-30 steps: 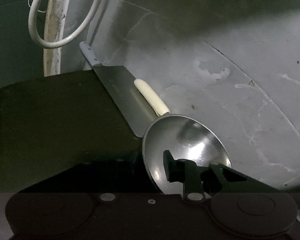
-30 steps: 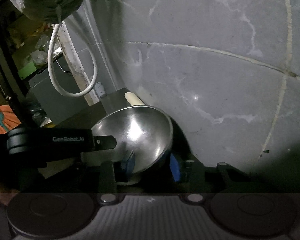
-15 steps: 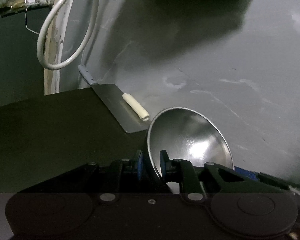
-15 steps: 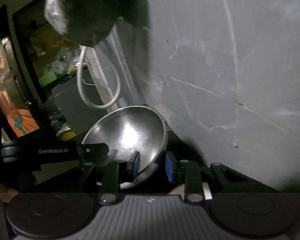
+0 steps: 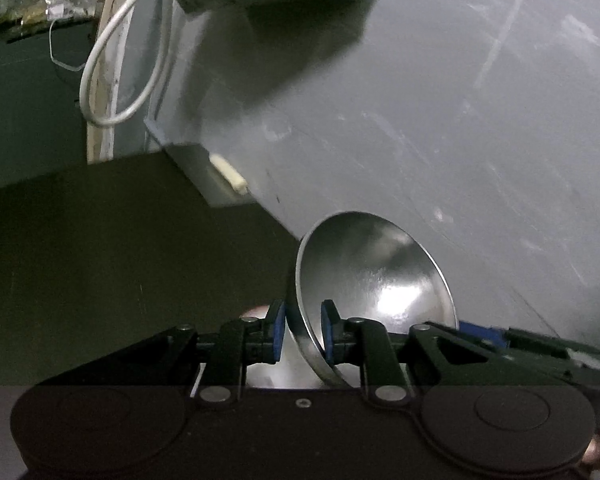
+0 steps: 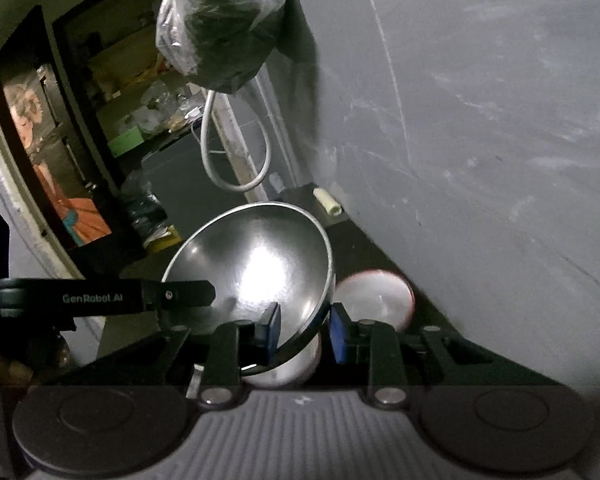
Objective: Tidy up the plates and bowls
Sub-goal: 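Carry the steel bowl with both grippers beside the stacked steel plates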
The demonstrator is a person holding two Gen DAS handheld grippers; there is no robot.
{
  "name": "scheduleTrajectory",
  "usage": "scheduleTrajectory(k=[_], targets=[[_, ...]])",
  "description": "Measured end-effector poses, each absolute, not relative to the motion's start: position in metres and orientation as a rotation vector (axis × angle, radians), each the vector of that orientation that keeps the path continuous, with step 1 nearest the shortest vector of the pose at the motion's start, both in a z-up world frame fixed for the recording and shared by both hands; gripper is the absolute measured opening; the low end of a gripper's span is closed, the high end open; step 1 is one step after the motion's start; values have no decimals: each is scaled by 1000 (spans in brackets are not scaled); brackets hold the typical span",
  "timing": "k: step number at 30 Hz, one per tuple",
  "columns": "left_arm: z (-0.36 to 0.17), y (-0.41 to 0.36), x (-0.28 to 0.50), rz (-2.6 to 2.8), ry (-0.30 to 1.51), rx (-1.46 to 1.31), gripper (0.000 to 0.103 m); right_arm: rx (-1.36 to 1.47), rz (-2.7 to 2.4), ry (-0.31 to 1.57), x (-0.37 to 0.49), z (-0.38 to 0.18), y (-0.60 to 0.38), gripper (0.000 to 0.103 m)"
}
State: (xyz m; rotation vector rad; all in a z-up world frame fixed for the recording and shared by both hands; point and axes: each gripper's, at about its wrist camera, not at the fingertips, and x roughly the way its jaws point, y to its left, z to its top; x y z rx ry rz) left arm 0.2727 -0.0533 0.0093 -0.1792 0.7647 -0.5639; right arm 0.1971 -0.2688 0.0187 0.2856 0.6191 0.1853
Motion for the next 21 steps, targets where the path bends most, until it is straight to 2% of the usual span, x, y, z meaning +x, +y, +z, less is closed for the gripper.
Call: scheduleTrajectory(k=[9,21], targets=[[1,-59,197,-553,855,-166,21,299,206,702,131,13,-280,30],[-19,-43,155,-494,984,-103,20,288,313,830,98,-3,-269,30]])
